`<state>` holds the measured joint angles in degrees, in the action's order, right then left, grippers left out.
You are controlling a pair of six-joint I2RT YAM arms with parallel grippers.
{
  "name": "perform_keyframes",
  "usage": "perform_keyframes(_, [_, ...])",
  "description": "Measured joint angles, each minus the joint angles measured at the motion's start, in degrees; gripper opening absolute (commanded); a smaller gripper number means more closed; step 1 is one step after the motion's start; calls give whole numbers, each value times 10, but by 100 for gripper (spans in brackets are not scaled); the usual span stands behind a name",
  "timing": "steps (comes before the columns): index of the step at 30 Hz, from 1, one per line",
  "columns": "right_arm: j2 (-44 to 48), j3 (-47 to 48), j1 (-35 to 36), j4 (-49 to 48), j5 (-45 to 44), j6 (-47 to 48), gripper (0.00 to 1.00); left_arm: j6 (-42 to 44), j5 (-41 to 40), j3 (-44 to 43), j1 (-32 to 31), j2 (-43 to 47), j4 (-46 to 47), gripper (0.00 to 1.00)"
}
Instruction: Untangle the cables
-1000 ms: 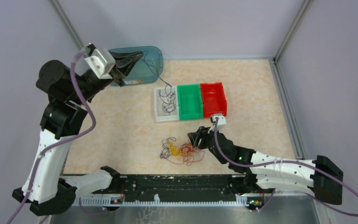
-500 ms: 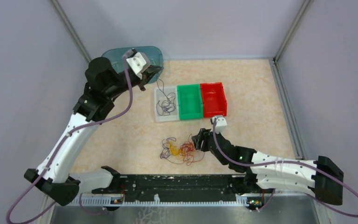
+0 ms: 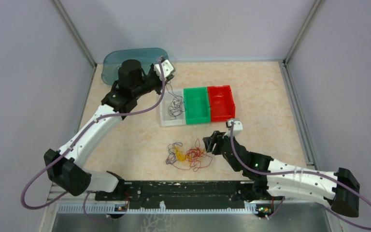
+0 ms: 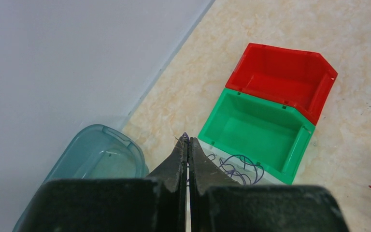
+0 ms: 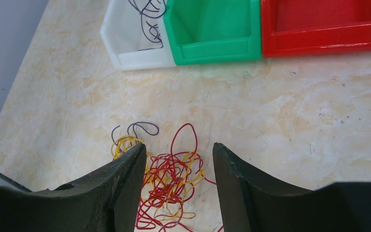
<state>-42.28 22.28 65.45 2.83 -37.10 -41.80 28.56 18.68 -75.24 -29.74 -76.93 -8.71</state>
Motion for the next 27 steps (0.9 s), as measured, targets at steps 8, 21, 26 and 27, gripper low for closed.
perform_keyframes(8, [5, 0, 0, 3, -12, 0, 54, 23, -23, 0, 0, -19, 21, 0])
perform_keyframes(21, [-13, 0, 0, 2, -13, 0, 54, 46, -83, 6, 22, -20, 45, 0])
perform_keyframes(26, [-15, 0, 0, 2, -12, 0, 54, 45, -83, 6, 33, -13, 45, 0])
perform_keyframes(27, [-16, 0, 0, 2, -12, 0, 54, 43, -81, 6, 33, -12, 45, 0])
